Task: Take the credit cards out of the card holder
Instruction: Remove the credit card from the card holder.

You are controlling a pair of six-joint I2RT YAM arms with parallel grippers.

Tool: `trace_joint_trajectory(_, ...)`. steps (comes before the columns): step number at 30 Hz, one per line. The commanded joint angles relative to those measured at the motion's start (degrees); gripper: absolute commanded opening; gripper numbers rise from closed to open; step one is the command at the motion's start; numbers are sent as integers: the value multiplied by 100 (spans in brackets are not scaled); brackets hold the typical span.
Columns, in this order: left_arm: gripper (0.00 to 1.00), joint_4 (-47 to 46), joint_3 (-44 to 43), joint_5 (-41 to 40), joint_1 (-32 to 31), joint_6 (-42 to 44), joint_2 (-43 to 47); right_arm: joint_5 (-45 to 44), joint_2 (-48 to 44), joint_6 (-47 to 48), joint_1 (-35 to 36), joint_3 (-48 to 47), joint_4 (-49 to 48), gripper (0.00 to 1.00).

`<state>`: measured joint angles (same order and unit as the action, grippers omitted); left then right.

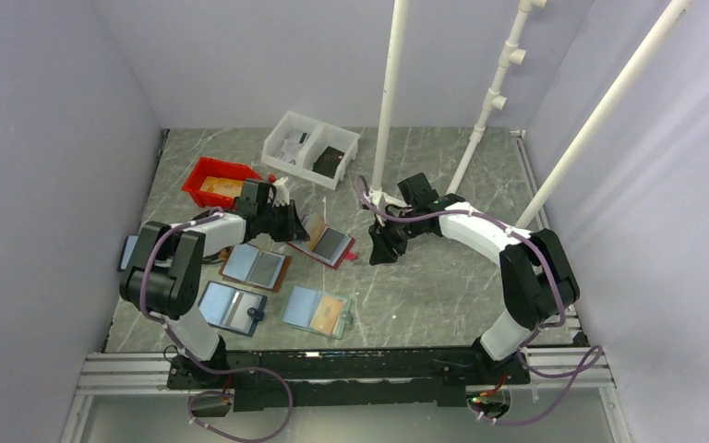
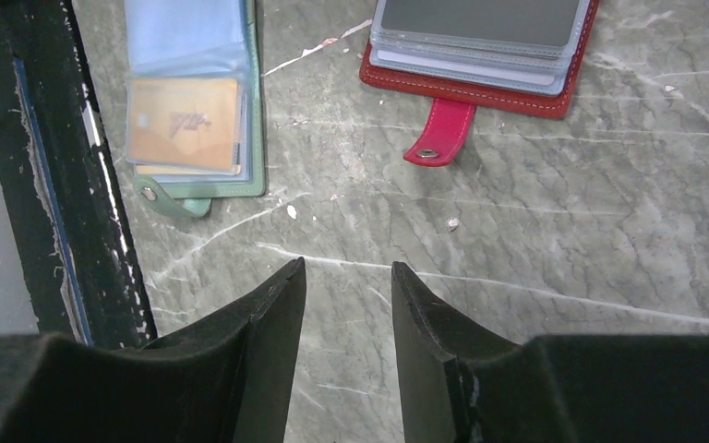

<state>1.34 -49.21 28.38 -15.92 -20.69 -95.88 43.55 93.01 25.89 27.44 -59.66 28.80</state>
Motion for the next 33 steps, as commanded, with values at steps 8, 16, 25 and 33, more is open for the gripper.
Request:
trace_joint_trajectory(8,0,-1970,800,1250,229,-1328,780,644,-323,-230,39,-132,-164,41)
trace_joint_trajectory(16,0,-5141,2319,1093,-93,-3244,1636,1572,-327,-1635,32,63,-1045,42)
trace_joint_trajectory(25,0,-5825,3075,-677,-1372,-3606,2475,2485,-328,-4401,-369,840,-3362,43)
trace_joint_trajectory(33,0,-6261,3297,-1466,-1945,-3789,2647,2692,-329,-5406,-397,1022,-4148,42)
